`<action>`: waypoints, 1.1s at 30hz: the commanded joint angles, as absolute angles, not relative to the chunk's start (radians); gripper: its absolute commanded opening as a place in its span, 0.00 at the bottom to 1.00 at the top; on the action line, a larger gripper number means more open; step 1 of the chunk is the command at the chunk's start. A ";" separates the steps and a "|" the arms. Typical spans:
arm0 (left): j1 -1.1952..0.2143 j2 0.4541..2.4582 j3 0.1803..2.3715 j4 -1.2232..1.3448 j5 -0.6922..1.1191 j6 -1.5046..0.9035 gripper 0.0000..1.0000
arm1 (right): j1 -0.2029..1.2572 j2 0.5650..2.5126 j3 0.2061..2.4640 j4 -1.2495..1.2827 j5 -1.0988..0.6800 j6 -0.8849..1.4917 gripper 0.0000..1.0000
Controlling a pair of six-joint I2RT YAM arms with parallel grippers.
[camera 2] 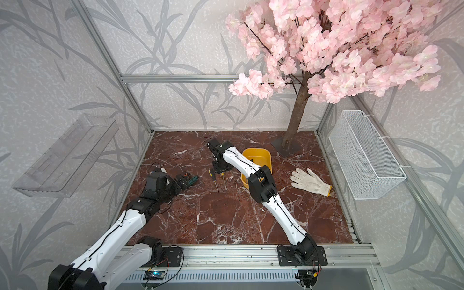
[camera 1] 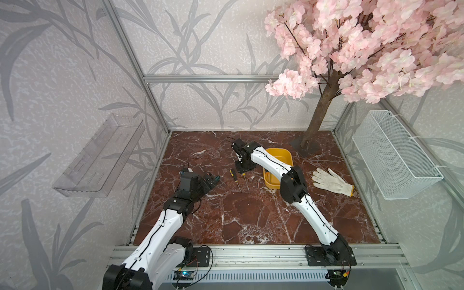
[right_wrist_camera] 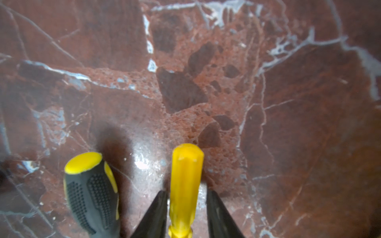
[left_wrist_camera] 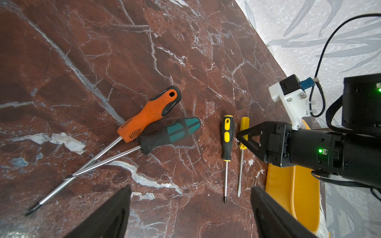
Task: Put the screwdriver on the desktop into the storage box
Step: Pick up the screwdriver from the center of the board, then place the screwdriver in the storage box.
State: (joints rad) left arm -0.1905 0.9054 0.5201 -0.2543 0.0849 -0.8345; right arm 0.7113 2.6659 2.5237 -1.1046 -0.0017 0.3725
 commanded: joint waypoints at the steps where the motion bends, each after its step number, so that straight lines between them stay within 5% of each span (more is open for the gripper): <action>1: -0.185 0.892 0.509 -0.247 0.095 -0.838 0.92 | 0.705 2.679 2.529 -1.124 -0.005 0.376 0.28; 33: -0.224 0.999 0.573 -0.147 0.246 -0.834 0.91 | 0.630 2.237 2.272 -1.032 -0.011 0.357 0.21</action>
State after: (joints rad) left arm -0.2077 0.9840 0.5266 -0.1806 0.2195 -0.8356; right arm 0.6598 2.3089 2.3173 -1.0580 -0.0113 0.3614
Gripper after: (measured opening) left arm 0.907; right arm 0.217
